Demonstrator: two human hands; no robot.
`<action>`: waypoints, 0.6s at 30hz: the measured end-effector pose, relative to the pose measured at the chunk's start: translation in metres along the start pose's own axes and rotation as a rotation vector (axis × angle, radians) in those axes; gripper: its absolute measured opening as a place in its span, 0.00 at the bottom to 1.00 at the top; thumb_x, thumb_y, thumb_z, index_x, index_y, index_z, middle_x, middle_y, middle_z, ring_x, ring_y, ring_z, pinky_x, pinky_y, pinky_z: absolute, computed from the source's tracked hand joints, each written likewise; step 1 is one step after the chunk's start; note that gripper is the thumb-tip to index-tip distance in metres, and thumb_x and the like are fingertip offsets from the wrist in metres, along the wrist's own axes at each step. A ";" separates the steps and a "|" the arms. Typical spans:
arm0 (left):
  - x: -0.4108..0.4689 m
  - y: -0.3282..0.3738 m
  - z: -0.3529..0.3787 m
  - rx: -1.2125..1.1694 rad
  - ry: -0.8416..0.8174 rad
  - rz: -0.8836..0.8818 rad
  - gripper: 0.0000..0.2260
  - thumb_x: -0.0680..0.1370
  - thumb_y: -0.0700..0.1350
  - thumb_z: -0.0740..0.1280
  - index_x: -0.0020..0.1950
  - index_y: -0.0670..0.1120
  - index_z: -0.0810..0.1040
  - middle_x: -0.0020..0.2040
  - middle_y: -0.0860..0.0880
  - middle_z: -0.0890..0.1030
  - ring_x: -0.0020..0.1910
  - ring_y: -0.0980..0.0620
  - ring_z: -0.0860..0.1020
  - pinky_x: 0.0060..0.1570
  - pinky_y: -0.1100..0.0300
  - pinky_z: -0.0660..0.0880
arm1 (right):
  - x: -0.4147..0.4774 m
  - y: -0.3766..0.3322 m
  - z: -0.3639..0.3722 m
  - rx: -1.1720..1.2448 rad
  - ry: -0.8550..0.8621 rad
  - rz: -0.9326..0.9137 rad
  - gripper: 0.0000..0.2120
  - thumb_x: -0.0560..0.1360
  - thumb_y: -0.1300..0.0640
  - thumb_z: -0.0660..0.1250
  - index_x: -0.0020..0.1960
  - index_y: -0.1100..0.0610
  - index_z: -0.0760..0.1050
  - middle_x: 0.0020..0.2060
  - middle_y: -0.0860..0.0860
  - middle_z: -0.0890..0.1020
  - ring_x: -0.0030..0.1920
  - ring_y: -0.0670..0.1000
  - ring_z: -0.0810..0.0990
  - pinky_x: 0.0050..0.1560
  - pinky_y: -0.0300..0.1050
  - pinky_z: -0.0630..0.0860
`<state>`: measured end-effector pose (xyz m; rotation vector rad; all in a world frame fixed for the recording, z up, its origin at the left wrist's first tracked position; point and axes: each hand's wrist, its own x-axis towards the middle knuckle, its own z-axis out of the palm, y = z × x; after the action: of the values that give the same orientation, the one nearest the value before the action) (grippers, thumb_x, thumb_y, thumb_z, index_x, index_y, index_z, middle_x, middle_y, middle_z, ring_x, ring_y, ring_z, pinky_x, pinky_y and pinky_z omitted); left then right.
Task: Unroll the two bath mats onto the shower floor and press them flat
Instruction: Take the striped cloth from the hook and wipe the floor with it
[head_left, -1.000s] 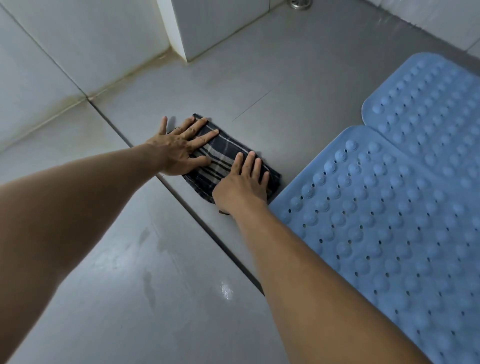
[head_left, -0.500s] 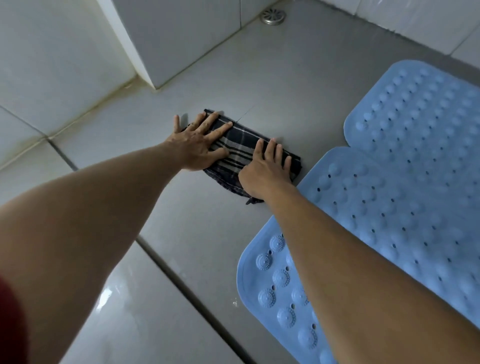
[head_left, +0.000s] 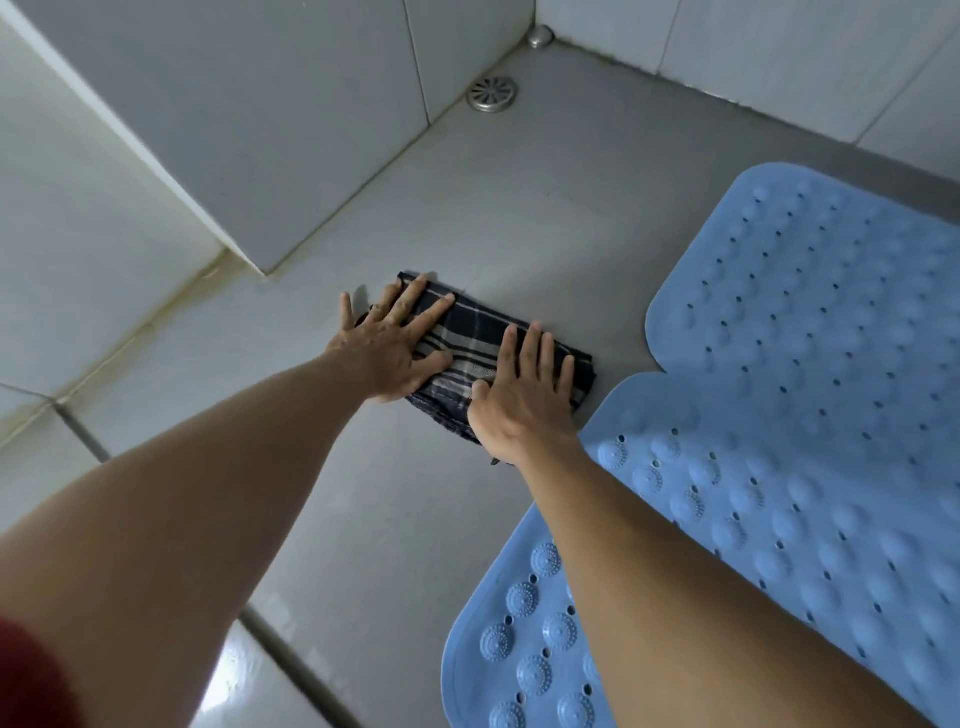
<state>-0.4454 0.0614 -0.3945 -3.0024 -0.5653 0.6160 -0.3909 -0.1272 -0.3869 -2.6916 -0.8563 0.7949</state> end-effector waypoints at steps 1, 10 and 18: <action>-0.001 0.001 0.000 0.006 -0.013 -0.003 0.33 0.74 0.73 0.38 0.75 0.66 0.29 0.80 0.54 0.32 0.80 0.46 0.40 0.71 0.27 0.43 | -0.001 0.000 0.000 0.011 -0.001 0.006 0.34 0.83 0.46 0.46 0.80 0.57 0.33 0.79 0.56 0.33 0.79 0.55 0.31 0.77 0.57 0.31; 0.007 0.001 -0.005 0.032 -0.097 0.012 0.35 0.72 0.75 0.36 0.74 0.65 0.27 0.79 0.52 0.30 0.80 0.45 0.37 0.72 0.28 0.39 | 0.001 0.003 -0.003 0.166 0.009 0.014 0.32 0.84 0.41 0.45 0.82 0.55 0.42 0.80 0.55 0.35 0.79 0.52 0.31 0.76 0.55 0.29; 0.026 -0.005 -0.010 0.013 -0.027 0.096 0.35 0.73 0.75 0.36 0.76 0.64 0.29 0.80 0.51 0.32 0.80 0.45 0.37 0.72 0.29 0.40 | 0.013 0.007 0.001 0.048 0.117 0.037 0.32 0.84 0.41 0.44 0.82 0.53 0.40 0.80 0.53 0.37 0.79 0.51 0.33 0.77 0.54 0.31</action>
<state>-0.4207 0.0757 -0.3950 -3.0276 -0.4192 0.6634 -0.3797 -0.1254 -0.3956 -2.6886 -0.7536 0.6487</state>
